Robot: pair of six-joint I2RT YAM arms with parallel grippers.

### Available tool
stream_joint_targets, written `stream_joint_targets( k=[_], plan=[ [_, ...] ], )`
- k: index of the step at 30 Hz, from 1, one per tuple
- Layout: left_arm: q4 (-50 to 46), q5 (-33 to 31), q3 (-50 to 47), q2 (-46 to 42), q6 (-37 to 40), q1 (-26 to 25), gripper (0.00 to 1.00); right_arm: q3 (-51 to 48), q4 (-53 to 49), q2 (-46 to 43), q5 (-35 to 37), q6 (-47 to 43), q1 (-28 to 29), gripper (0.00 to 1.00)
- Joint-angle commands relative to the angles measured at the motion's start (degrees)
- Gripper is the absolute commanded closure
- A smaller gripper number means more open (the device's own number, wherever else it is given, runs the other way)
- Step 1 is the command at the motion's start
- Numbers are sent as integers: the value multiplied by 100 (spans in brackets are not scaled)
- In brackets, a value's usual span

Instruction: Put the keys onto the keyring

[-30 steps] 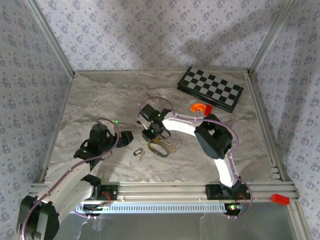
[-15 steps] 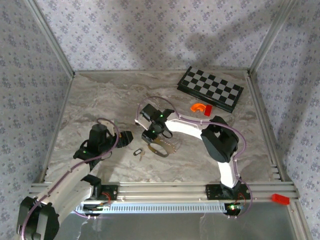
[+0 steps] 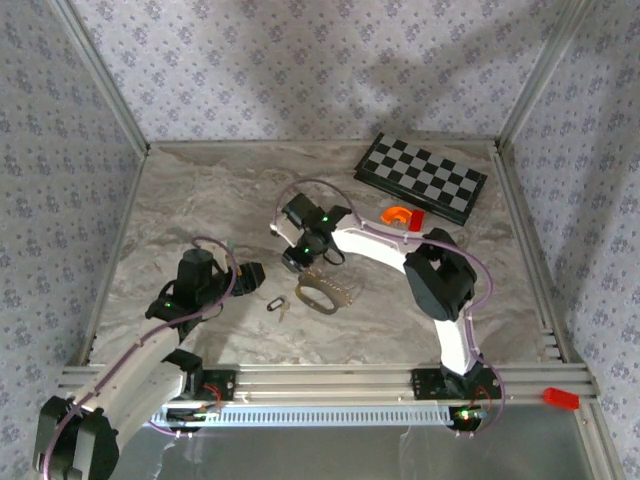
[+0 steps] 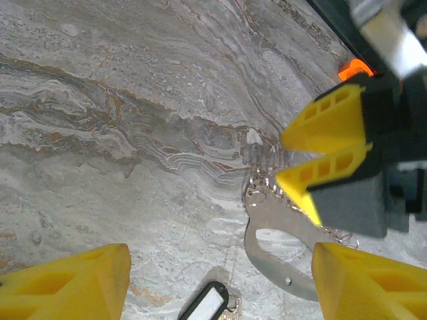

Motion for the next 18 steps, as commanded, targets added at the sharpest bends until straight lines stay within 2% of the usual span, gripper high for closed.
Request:
stream_joint_targets(
  k=[1,14,18],
  plan=[
    [-92,-47,65,-81,117,34,28,-47,-496,111,10,-486,256,57],
    [-60,-44,-19,-184,73,43,28,-1147,666,-432,-214,-2203,18,53],
    [-40,-24,9,-110,82,43,28,-1545,1166,-630,-550,-2607,5,53]
  ],
)
